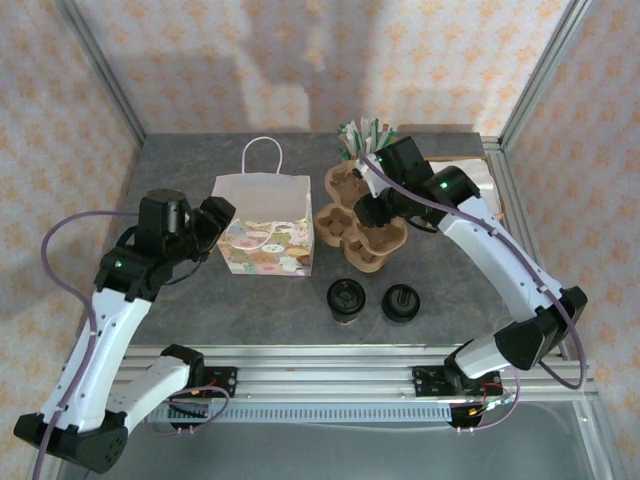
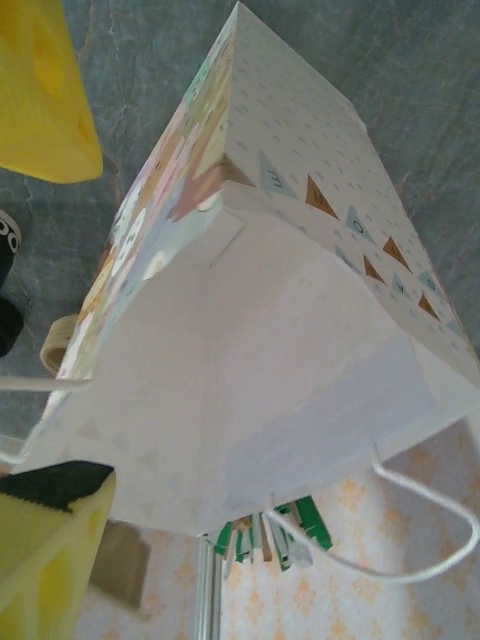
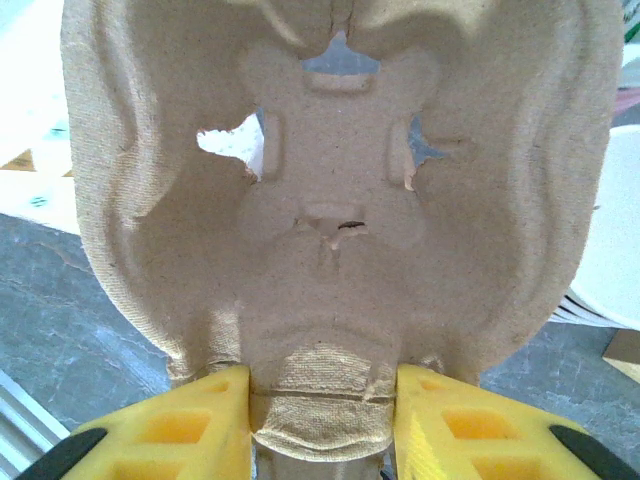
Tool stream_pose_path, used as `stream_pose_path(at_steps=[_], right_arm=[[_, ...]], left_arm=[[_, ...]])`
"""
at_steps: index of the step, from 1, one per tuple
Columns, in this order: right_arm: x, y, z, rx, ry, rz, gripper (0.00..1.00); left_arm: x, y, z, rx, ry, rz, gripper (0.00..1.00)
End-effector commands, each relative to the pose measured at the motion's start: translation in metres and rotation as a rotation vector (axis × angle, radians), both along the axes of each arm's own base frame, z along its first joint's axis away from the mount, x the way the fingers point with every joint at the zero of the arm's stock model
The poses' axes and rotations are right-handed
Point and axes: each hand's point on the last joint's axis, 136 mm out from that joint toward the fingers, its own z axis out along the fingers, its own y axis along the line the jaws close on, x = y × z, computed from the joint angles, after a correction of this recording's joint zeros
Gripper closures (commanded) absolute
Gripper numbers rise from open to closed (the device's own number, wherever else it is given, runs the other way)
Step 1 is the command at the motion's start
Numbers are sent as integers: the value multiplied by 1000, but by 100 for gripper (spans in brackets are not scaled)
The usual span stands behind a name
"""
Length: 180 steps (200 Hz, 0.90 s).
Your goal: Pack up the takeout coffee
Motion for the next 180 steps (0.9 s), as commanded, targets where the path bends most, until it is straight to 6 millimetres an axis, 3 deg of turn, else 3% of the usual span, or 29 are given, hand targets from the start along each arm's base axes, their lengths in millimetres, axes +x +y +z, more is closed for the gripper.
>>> stream_pose_path(at_steps=[1,38,86,101,126,148,180], right_arm=[[-9,-6,21,-14,-47,-14,64],[-19,4,46,22,-88,31,64],[-34,20,62,4,-122,89,64],[-38,24,68,2,-133,104,64],[-49,37,80,25,-149,153,64],[-57,49,90,52,-164,191,64],[-64,64,100,95,-169,222,64]], left_arm=[[15,-1,-2,3,-21,21,35],[26,-2,-8,69,-35,-22,44],[31,-8,-33,160,71,-119,61],[30,-6,-30,199,74,-141,66],[28,-9,-19,239,43,-216,86],[24,-20,-12,226,35,-316,91],[18,-33,-17,143,95,-411,100]])
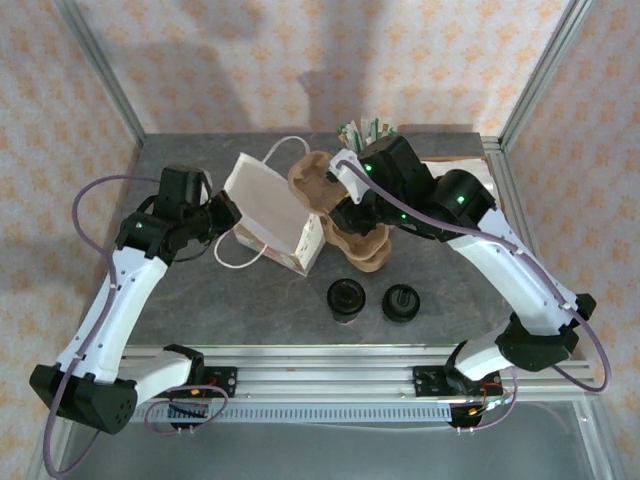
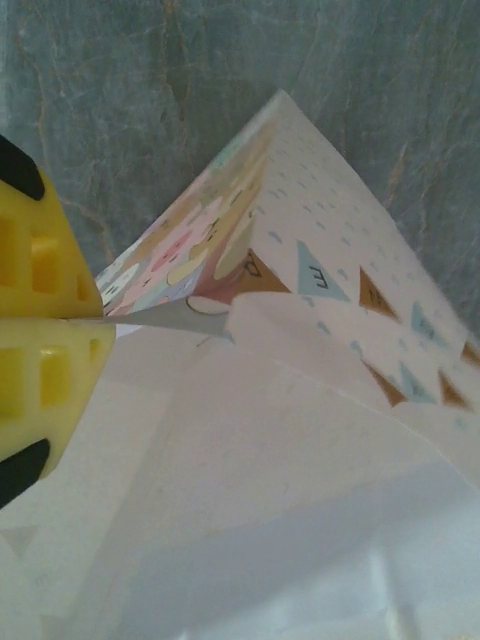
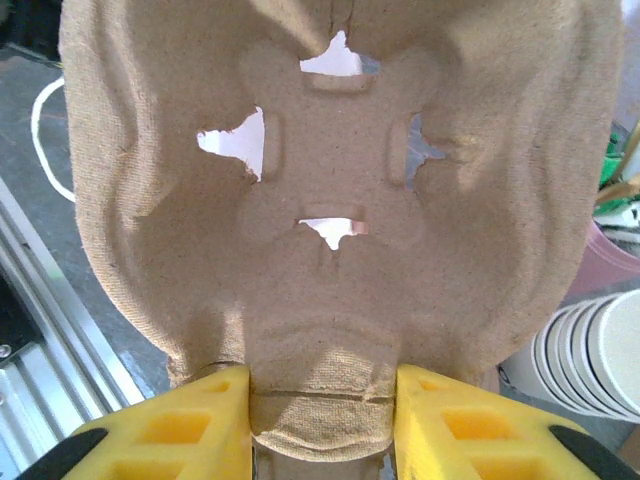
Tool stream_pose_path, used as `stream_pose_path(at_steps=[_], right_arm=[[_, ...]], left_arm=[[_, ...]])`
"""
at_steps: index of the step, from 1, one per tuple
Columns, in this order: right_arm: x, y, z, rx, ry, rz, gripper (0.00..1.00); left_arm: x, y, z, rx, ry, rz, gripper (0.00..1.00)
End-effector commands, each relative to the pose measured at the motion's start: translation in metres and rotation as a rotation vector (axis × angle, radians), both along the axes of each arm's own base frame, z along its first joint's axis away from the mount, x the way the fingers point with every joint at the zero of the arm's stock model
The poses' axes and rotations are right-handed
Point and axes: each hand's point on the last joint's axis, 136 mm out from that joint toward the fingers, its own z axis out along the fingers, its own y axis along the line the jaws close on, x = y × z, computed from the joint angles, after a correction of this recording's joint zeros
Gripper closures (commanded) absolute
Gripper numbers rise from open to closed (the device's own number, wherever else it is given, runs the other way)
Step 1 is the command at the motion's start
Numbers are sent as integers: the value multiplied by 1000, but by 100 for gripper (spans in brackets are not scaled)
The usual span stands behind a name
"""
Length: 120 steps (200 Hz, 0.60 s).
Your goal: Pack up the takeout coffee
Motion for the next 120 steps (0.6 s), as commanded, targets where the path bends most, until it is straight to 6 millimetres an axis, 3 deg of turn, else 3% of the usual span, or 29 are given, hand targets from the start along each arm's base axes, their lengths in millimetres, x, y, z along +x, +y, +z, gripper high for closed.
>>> stream_pose_path(at_steps=[1,34,89,120], right_arm=[[-3,6,10,20,-4,5,64],[-9,21,22,65,2,24,64],[-7,49,35,108,6,17,64],[5,61,41,162,33,-52,65]], left_arm=[[-13,-14,-3,-44,70,-120,100],[-25,-26,7,-103,92,-207,100],[-46,-10,32,-16,109,-208,100],[-49,-7,24,-58,107,-136,100]])
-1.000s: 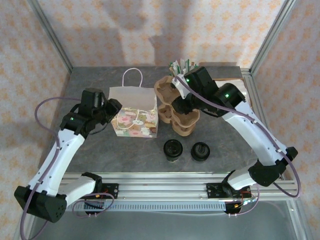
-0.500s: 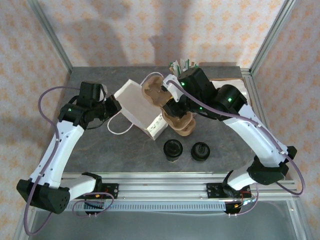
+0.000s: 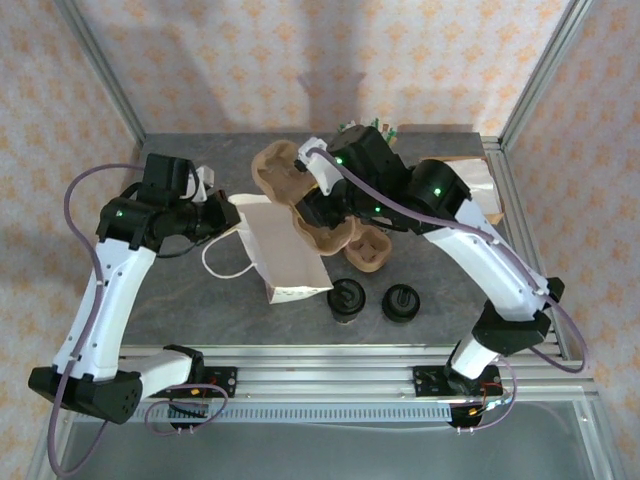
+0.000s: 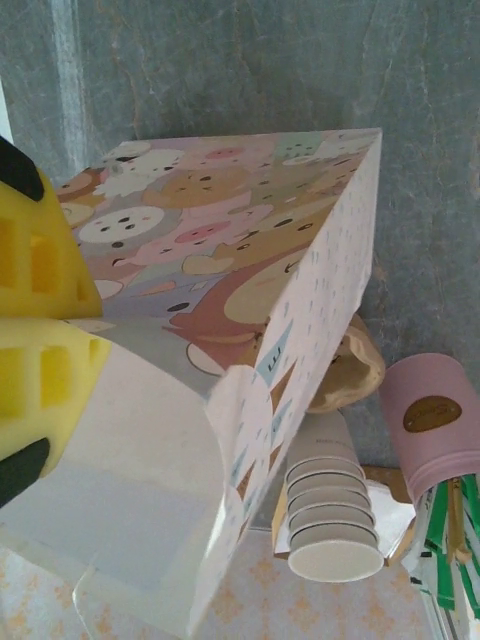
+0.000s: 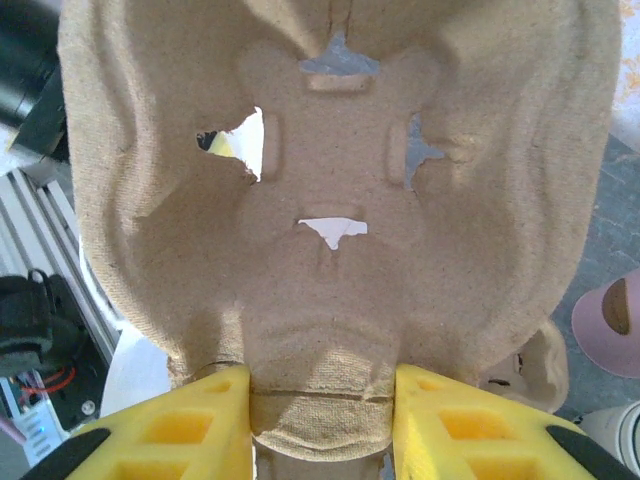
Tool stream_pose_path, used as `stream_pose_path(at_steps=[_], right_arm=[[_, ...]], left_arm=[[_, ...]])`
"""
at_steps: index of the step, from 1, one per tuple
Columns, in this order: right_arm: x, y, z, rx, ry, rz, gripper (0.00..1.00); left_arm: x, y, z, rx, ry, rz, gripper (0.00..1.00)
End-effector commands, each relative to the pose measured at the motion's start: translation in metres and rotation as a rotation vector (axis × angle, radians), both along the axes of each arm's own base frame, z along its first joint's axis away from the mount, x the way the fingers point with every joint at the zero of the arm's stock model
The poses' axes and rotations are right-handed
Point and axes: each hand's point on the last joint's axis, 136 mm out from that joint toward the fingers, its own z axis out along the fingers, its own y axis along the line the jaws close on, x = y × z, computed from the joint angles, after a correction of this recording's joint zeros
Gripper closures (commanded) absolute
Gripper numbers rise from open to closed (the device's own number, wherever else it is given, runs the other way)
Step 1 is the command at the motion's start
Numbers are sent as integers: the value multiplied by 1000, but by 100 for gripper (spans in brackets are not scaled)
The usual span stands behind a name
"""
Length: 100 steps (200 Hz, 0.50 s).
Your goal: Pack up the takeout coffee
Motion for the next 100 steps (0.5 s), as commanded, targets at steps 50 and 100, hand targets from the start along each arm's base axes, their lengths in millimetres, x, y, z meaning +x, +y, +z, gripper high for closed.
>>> stream_pose_path(at_steps=[50,100], right_arm=[[16,19,6,116,128,-169,65],[-4,49,-7,84,131,-114,65]], left_arm=[[-15,6,-24,-80,66,130,100],[-21,9,-20,-80,60,151,100]])
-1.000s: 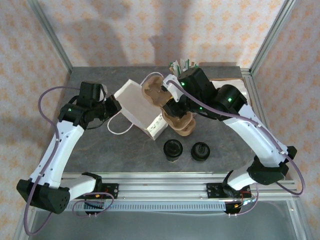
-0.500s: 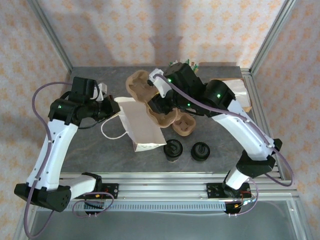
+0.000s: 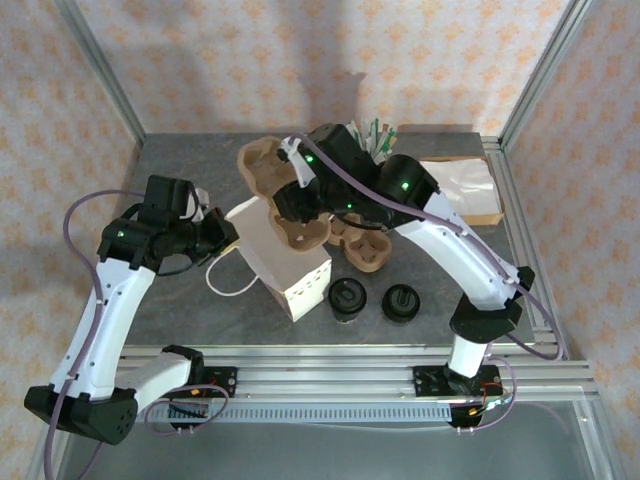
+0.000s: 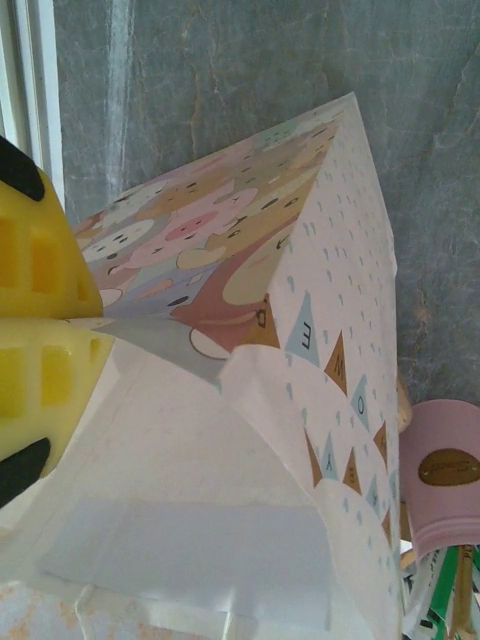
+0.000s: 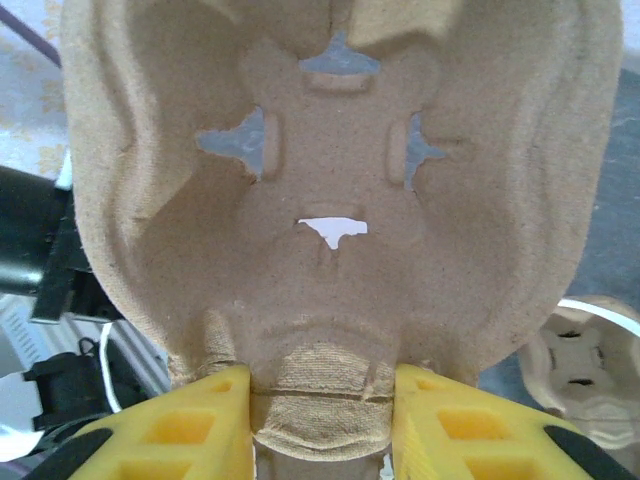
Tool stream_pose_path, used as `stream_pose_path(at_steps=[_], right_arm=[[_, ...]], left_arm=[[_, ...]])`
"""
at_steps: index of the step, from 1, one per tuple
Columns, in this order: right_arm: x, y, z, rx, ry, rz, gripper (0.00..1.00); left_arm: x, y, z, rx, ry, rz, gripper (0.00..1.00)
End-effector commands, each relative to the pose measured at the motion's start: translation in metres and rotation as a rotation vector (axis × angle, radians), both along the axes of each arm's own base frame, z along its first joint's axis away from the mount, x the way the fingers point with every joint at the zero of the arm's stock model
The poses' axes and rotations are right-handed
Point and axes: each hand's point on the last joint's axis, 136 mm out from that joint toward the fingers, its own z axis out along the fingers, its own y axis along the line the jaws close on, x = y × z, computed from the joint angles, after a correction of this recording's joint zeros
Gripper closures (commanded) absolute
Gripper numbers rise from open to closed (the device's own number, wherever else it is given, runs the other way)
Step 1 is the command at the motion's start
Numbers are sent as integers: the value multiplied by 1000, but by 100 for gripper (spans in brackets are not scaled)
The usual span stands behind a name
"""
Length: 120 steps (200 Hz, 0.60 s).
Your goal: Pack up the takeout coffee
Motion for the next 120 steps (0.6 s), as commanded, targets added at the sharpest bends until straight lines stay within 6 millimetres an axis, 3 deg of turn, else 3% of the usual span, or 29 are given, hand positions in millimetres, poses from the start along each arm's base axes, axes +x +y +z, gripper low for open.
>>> stream_pose_path(at_steps=[1,27,48,75,91,120], right_arm=[[-8,11,-1,1,3,-6,65],[-7,18,-15,-41,15,-10,65],[-4,17,-26,-92,31,-33,65],[-5,19,-36,-131,42,-45,66],[-6,21,-41,-140,50,-42,66],[-5,24,-45,-156,43,-28,66]], left_arm=[[2,5,9,-4,-40,41,100],[1,5,6,-8,-31,41,99],[2,7,4,4,-29,48,91],[3,8,5,3,-45,60,72],[5,9,8,0,-63,71,51],[3,16,13,38,-90,85,43]])
